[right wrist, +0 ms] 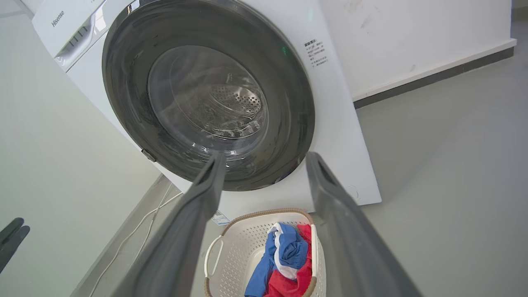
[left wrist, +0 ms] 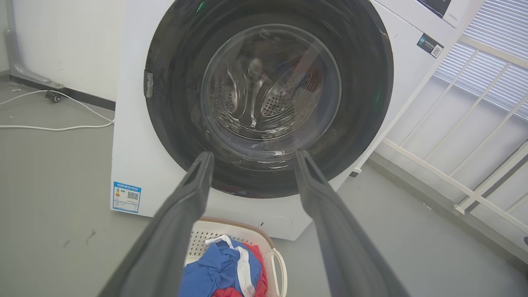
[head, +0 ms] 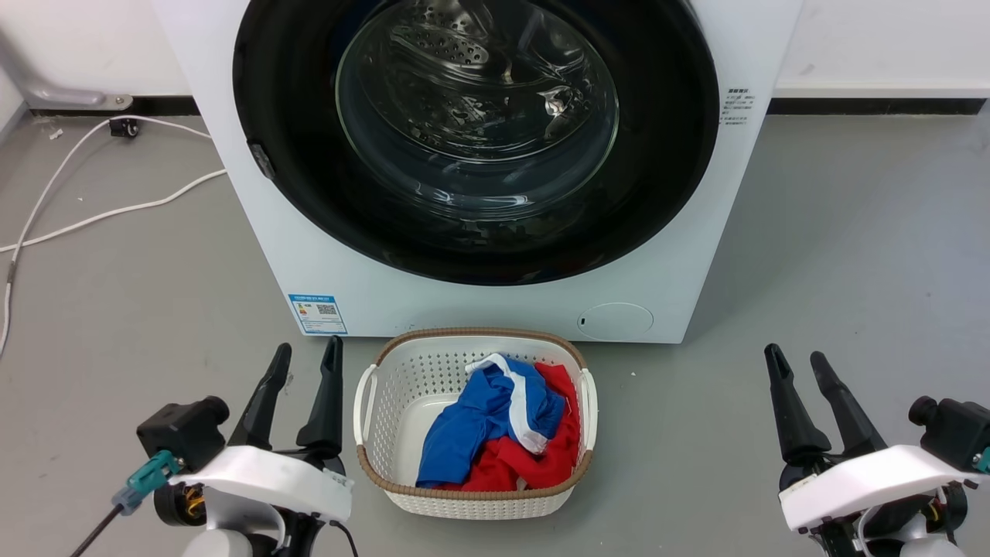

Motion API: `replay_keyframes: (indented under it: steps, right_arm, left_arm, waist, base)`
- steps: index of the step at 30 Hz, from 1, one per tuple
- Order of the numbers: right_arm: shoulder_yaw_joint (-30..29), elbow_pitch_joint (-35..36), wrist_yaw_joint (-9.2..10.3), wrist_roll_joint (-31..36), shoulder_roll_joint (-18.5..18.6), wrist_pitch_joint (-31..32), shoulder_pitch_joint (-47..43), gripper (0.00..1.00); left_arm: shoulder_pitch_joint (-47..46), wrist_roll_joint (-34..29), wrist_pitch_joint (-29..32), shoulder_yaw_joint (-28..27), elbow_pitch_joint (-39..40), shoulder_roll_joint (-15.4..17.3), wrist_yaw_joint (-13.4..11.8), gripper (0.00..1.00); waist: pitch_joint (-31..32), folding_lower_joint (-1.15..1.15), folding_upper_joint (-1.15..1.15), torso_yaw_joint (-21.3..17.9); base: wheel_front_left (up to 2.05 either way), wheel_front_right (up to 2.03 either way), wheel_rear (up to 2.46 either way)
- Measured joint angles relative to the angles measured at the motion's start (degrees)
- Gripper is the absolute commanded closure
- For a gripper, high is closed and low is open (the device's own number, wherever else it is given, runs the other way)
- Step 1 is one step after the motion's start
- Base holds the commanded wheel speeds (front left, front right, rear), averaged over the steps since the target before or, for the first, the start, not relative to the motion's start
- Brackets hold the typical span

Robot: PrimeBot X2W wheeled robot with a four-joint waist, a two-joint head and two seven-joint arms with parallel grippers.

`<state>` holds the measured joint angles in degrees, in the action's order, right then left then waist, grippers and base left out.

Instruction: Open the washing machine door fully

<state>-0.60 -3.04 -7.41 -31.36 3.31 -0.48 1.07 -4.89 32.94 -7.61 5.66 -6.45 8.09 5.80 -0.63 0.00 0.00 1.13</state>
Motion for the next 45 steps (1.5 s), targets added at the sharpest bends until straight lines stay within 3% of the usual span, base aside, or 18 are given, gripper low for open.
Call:
replay_keyframes:
  steps: [22, 45]
  right_arm:
    - [-1.1, 3.0, -0.01, 13.8, -0.1, 0.8, -1.8, 0.0]
    - [-1.5, 4.0, -0.08, 23.9, -0.2, 0.0, -3.0, 0.0]
  left_arm:
    - [0.0, -12.2, -3.0, 2.8, -1.0, 1.0, -0.1, 0.0]
    - [0.0, -20.4, -5.7, 3.9, -3.2, 1.3, 0.0, 0.0]
  waist:
    - [0.5, 0.0, 0.0, 0.1]
    - [0.8, 0.0, 0.0, 0.2]
  base:
    - [0.0, 0.0, 0.0]
    - [0.0, 0.0, 0.0]
